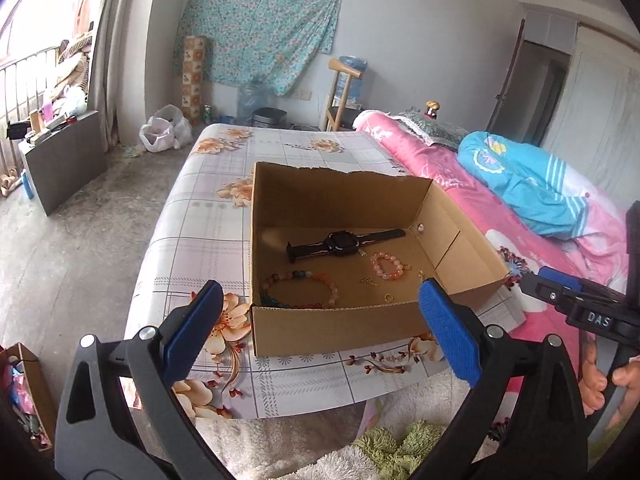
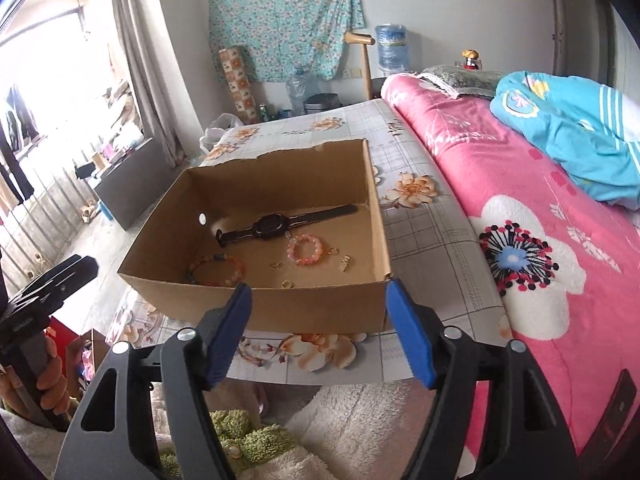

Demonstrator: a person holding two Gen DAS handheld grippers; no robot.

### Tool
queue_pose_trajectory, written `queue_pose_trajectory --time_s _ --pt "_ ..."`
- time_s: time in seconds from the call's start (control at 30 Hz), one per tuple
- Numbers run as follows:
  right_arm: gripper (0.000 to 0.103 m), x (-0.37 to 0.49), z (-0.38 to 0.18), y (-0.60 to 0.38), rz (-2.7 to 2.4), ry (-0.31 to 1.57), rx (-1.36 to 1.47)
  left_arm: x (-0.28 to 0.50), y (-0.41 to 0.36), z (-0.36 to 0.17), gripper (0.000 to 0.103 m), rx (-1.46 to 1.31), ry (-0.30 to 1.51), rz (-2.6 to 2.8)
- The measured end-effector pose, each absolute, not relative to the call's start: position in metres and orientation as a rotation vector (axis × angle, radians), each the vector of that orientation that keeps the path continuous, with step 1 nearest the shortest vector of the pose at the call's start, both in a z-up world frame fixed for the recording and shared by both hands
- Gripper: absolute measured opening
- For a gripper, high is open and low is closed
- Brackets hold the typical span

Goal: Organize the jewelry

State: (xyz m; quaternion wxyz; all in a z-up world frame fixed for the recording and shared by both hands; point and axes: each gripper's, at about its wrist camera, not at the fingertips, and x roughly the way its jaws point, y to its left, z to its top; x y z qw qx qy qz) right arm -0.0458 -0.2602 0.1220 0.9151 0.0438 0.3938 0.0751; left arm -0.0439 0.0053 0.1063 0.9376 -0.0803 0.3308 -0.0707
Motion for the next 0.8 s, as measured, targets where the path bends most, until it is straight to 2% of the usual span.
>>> queue_pose_trajectory --time_s 0.3,0.57,0.8 --pt "0.089 -0.043 0.097 -0.24 0.088 0.905 0.056 -0.037 -0.012 0.089 0.095 -0.13 0.784 -0.045" --pt "0.089 -0.034 0.073 -0.237 0.049 0.978 0.065 -0.024 -0.018 0.057 0.095 -0.127 0.926 -0.006" --pt "0.089 -0.029 0.065 -0.233 0.035 1.007 0.037 -0.024 -0.025 0.055 0.095 -0.093 0.932 0.019"
